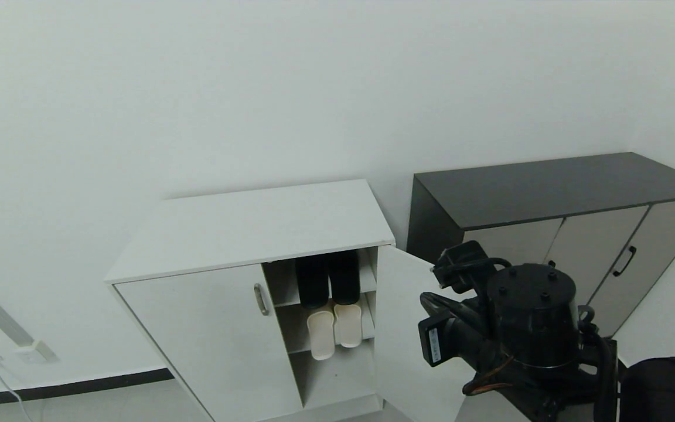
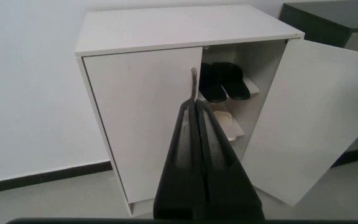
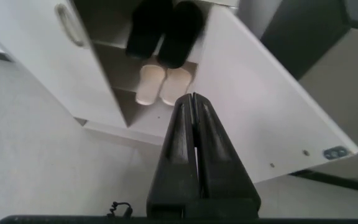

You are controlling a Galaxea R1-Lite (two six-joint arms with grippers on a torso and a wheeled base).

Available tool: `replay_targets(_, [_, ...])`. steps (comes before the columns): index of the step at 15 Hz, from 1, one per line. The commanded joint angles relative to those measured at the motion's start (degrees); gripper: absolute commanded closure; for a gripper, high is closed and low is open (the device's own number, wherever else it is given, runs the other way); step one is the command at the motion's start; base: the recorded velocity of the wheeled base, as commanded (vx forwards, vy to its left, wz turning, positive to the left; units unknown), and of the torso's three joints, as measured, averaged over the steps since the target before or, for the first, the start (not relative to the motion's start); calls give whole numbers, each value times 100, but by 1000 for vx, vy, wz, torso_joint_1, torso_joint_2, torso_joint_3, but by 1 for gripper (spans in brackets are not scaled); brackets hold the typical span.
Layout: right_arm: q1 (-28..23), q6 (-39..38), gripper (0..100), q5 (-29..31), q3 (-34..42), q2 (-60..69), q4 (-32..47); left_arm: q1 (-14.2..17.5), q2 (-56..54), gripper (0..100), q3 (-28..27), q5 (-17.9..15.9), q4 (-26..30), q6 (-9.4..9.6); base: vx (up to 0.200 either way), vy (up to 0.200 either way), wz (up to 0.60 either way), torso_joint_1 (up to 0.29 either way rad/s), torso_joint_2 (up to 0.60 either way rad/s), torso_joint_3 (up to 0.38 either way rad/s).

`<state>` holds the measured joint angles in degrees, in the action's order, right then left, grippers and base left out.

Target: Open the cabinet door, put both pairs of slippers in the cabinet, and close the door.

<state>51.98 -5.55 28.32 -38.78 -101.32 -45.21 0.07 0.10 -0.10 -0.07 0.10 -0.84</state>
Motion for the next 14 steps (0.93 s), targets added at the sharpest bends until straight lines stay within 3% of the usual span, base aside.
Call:
replay_targets(1, [-30, 10, 100, -2, 2, -11, -40, 1, -1, 100, 1, -1, -1, -4, -200, 0, 0, 2, 2, 2])
replay_targets(4, [-109, 62, 100, -2, 11, 24, -146, -7, -1, 100, 1, -1, -1, -13, -200, 0, 0, 4, 5, 1])
replay_targets(9, [-496, 168, 100, -55, -42, -134, -154, -7, -1, 100, 1, -1, -1, -4, 0, 0, 0, 0, 0, 0])
replay_targets(14, [-1313, 168, 100, -292, -983, -459, 338, -7, -1, 100, 1, -1, -1, -13, 0, 0, 0, 0, 0, 0])
